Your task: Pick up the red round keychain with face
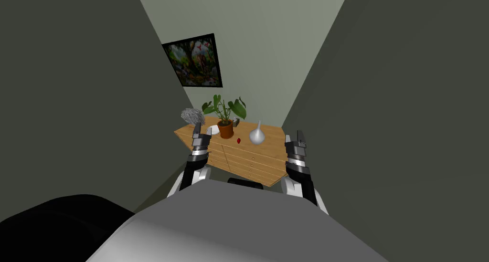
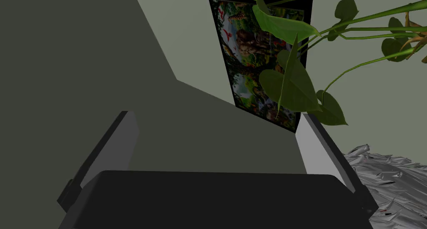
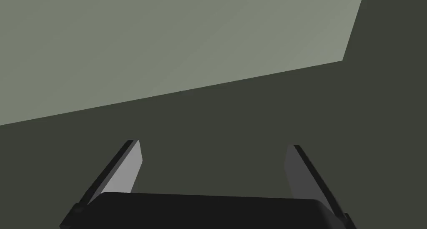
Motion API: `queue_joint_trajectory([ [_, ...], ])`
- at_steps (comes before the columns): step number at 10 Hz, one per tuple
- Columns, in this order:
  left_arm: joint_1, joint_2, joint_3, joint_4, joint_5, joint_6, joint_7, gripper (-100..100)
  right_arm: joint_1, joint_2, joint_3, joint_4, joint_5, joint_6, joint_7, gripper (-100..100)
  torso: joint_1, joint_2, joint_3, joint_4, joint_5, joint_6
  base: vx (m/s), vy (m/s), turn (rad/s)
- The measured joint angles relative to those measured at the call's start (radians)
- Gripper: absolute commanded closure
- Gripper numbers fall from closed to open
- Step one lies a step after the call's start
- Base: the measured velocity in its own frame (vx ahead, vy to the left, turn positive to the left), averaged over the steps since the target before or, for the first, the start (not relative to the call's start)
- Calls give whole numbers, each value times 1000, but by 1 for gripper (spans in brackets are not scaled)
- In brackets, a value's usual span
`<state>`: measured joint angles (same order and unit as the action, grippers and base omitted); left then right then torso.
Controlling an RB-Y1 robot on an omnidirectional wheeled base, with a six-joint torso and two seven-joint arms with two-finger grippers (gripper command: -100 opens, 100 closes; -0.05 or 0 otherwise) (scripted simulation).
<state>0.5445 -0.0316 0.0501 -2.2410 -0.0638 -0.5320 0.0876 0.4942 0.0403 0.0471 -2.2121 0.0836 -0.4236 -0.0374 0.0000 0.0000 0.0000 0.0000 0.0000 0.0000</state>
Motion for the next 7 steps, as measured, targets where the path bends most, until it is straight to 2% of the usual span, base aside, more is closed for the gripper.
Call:
queue_joint_trajectory([
  [3, -5, 57, 3, -10, 12, 30, 0, -100, 0, 0, 0, 0, 0, 0, 0, 0, 2, 2, 1, 0, 0, 0, -33, 19, -90],
  [7, -26, 145, 15, -37, 48, 127, 5, -100, 0, 0, 0, 0, 0, 0, 0, 0, 3, 4, 2, 1, 1, 0, -60, 26, -136],
])
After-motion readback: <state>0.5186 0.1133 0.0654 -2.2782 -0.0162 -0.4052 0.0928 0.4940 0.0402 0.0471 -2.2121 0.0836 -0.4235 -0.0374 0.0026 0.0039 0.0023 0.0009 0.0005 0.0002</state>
